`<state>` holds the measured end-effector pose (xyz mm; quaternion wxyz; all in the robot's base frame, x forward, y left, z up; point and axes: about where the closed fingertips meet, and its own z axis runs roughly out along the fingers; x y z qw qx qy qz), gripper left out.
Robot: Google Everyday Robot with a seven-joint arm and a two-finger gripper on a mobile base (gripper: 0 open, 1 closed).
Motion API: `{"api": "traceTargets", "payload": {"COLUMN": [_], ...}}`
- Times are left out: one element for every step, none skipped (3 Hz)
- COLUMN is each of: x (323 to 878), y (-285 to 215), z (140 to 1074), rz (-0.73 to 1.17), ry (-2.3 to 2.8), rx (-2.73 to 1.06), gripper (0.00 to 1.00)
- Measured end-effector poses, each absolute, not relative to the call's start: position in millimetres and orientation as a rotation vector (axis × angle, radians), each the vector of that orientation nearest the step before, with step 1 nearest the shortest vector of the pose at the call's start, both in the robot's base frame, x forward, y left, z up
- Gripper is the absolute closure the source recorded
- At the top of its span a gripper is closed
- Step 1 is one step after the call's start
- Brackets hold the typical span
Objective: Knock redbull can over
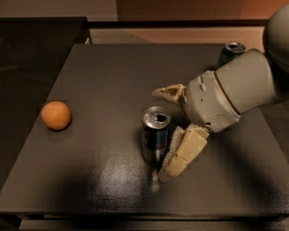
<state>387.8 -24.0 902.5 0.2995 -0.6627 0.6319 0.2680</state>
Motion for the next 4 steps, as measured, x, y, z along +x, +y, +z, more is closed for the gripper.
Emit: {"api": "traceTargets", "payload": {"x": [387,390,391,391], "y": [-21,-21,-21,-24], "z": [902,900,909,930], "rz": [0.786,0.804,0.808,0.797], "ry": [1.649,1.638,1.615,1.576], "rx": [-1.738,-1.722,-1.709,-1.694], "gripper": [0.47,0.70,0.93,1.00]}}
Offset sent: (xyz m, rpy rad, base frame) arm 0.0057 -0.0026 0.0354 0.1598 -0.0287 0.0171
